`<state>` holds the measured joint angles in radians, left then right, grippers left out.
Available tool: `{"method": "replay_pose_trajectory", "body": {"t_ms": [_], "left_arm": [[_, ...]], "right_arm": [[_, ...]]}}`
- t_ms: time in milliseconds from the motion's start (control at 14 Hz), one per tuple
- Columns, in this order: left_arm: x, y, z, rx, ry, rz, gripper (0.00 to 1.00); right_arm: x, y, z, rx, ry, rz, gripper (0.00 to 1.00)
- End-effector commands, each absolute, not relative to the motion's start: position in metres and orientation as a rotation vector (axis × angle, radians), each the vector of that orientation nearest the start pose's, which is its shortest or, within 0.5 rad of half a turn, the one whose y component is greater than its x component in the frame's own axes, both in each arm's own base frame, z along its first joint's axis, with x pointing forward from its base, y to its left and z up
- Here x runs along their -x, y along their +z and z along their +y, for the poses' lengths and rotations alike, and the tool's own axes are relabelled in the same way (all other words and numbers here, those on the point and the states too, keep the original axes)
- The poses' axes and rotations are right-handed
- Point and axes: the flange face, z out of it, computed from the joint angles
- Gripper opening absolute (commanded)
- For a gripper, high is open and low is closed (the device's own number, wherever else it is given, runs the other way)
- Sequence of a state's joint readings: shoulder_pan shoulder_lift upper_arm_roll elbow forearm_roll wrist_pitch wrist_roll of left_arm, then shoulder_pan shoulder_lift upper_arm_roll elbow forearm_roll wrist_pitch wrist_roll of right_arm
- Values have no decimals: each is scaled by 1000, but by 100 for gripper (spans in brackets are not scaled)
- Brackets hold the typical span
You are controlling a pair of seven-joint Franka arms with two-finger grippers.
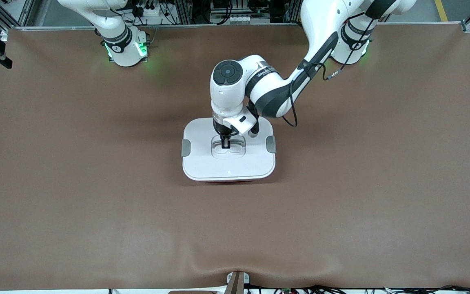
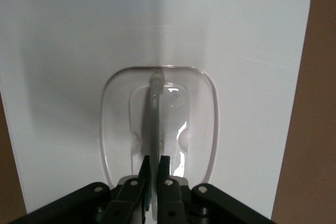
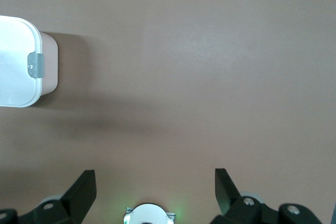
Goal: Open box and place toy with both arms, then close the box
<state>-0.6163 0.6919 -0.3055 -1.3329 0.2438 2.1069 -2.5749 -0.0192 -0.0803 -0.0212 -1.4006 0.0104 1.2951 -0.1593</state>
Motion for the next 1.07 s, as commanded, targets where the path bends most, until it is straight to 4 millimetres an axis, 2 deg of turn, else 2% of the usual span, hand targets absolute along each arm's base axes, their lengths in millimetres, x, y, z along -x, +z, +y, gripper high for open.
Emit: {"method": "replay_pose_trajectory", "body": {"t_ms": [0,430,502,573,645,717,1003], "left_arm": [[-495,339,-555,-2082,45,2214,0],[-496,337,-554,-2088,45,2213,0],[-498,338,-553,-2089,47,2207,24],[-498,339,-553,-2090,49,2203,56],[-498,343,-552,-2100,72,2188,81],[-499,347,-550,-2119,104,2183,100],[-501,377,-541,-2116,132,2188,100]], "right_arm": [[-486,720,-12,3133,31,-115,100],[-488,718,-9,3133,31,-122,100],[-489,718,-9,3133,28,-122,100],[-491,716,-9,3133,28,-122,100],[-494,714,-9,3133,28,-122,100],[-495,711,-11,3132,35,-115,100],[-497,708,-11,3131,47,-117,100]]}}
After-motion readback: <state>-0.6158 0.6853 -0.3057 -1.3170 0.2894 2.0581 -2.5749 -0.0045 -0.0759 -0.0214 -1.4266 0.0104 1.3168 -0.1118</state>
